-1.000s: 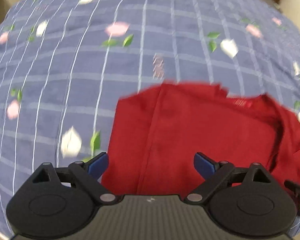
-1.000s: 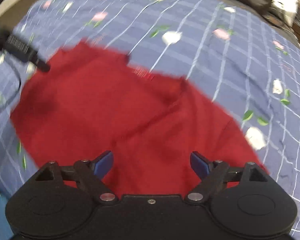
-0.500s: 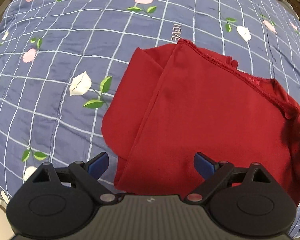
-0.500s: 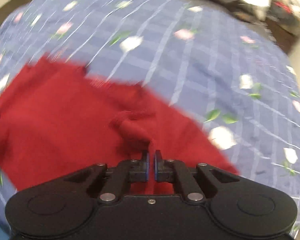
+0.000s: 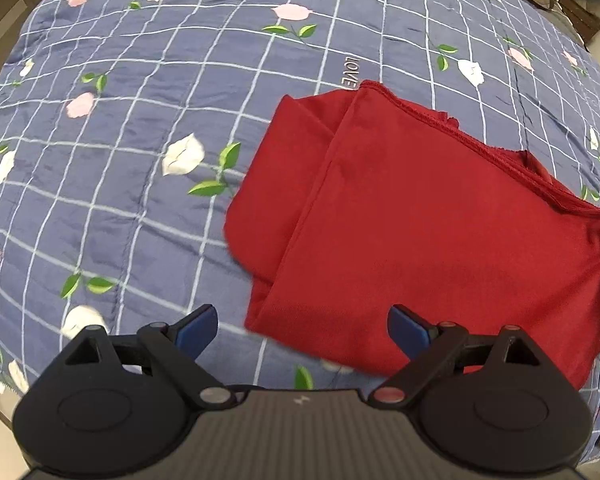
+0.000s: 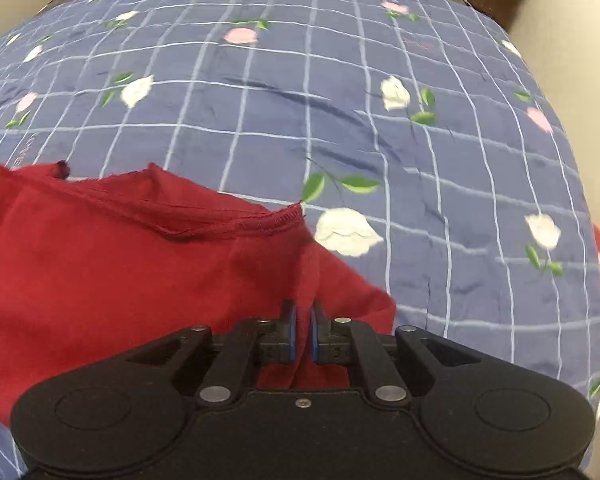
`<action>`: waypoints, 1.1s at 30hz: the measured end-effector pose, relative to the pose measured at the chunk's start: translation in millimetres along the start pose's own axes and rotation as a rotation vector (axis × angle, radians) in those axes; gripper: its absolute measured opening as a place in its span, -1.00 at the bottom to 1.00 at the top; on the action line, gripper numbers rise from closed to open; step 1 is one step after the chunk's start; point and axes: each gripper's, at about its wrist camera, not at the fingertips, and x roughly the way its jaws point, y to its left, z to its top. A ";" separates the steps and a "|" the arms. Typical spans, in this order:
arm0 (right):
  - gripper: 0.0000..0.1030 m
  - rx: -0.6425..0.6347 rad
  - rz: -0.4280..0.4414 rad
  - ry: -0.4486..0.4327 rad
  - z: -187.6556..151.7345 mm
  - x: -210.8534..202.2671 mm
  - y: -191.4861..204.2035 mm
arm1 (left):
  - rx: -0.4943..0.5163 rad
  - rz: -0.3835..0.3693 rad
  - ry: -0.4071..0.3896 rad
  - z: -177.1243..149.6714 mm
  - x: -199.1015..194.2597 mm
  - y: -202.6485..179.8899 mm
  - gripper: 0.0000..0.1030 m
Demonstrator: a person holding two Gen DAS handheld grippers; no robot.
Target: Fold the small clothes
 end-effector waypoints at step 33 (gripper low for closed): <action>0.99 0.123 0.110 -0.110 -200.7 -202.5 124.6 | 0.153 0.017 -0.208 -150.8 -106.2 15.1 0.98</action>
